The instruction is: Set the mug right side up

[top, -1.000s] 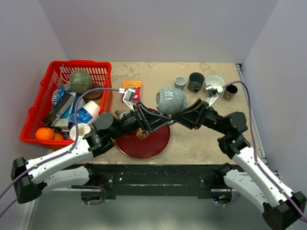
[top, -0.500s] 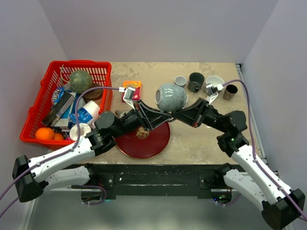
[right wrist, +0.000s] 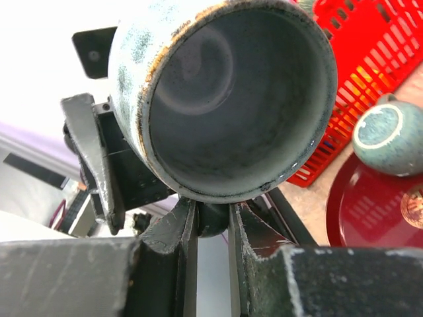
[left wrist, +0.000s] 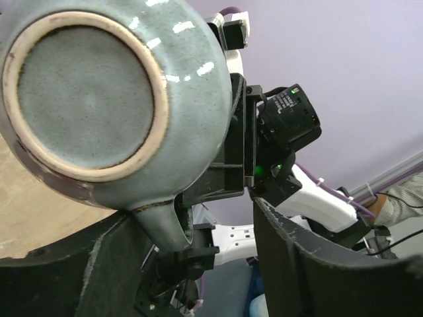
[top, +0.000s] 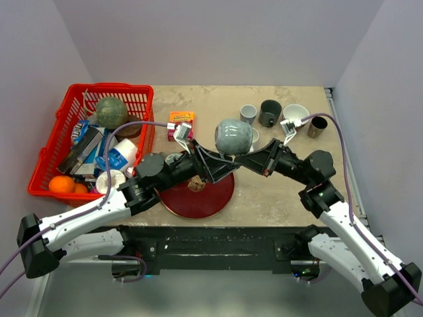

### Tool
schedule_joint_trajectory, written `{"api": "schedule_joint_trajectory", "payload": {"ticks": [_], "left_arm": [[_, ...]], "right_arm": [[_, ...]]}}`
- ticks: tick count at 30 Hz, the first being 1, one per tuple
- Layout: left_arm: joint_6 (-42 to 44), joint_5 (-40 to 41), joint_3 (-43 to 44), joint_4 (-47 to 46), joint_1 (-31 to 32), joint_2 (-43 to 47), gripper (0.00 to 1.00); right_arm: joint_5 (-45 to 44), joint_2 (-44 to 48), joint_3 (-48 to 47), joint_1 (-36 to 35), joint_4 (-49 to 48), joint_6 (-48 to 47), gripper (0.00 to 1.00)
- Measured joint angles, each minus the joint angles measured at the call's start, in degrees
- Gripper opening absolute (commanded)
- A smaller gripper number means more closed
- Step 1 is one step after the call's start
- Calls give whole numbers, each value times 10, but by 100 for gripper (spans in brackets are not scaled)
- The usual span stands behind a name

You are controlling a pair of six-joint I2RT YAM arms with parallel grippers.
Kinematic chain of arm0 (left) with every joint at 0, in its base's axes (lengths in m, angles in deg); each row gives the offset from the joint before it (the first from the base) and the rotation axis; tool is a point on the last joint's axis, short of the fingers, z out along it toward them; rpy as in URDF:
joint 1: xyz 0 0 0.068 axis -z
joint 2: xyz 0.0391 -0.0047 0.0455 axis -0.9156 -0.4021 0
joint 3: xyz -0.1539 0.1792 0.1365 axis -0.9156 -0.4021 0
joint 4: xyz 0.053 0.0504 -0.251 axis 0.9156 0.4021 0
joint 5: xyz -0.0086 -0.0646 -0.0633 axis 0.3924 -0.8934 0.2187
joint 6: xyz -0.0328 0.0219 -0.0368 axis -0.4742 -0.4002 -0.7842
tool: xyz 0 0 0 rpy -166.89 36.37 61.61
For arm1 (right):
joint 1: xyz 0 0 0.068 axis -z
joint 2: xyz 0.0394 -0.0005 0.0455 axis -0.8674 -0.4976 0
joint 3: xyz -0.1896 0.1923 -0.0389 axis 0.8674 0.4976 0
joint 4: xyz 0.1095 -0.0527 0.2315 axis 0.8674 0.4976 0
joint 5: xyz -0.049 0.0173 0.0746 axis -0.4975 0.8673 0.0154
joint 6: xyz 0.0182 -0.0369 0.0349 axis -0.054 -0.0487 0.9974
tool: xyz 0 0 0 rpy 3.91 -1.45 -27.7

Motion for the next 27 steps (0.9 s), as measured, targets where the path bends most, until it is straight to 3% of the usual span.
{"api": "schedule_joint_trajectory", "payload": {"ticks": [7, 14, 20, 27], "left_arm": [[11, 21, -1, 28, 1, 3, 89], [16, 75, -1, 105, 1, 4, 95], [24, 138, -1, 217, 1, 21, 99], [26, 200, -1, 314, 1, 81, 99]], "right_arm": [[-30, 0, 5, 0, 19, 1, 0], [-69, 4, 2, 0, 64, -16, 0], [-160, -3, -53, -1, 216, -99, 0], [-364, -44, -151, 0, 393, -233, 0]]}}
